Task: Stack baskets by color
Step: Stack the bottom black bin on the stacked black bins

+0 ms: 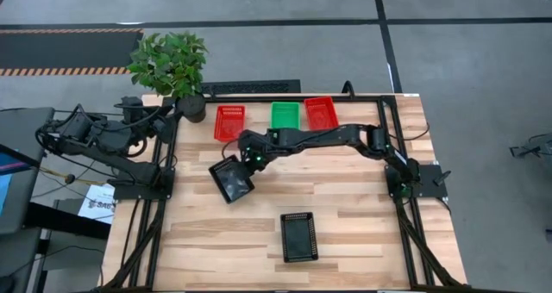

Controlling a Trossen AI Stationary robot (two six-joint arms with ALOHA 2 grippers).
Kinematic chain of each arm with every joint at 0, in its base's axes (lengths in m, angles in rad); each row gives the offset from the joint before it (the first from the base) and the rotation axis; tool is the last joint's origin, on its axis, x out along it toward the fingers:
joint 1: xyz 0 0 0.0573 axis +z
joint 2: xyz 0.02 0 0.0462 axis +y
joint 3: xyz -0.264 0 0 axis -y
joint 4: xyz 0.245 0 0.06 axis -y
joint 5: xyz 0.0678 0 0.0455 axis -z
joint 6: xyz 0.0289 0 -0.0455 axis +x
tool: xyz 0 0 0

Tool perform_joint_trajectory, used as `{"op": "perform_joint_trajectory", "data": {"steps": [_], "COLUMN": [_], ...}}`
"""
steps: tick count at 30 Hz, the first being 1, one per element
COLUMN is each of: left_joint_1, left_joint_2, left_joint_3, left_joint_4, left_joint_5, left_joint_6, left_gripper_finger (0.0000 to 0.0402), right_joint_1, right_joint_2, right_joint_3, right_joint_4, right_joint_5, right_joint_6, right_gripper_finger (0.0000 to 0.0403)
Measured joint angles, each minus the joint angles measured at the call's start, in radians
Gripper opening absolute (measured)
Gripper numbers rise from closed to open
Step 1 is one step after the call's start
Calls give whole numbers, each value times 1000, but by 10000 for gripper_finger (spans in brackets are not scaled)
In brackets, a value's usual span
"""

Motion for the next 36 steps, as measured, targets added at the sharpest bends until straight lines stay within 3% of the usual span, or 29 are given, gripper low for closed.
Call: {"op": "perform_joint_trajectory", "data": {"steps": [3,7,10,14,20,25,36], "left_joint_1": [0,0,0,0,0,0,0], "left_joint_2": [0,0,0,0,0,0,0], "left_joint_3": [0,0,0,0,0,0,0], "left_joint_4": [0,1,2,2,3,2,1], "left_joint_5": [0,1,6,10,16,16,16], "left_joint_6": [0,-1,-24,-45,-78,-85,-87], "left_gripper_finger": [270,270,270,270,270,270,270], "right_joint_1": [12,79,173,332,570,668,690], "right_joint_2": [-85,-200,-285,-381,-387,-386,-386], "right_joint_3": [2,5,2,4,1,-150,-519], "right_joint_4": [-102,-366,-561,-811,-1002,-815,-335], "right_joint_5": [39,98,205,395,474,473,433], "right_joint_6": [-25,-11,59,306,761,981,1100], "right_gripper_finger": [165,165,165,168,180,195,200]}}
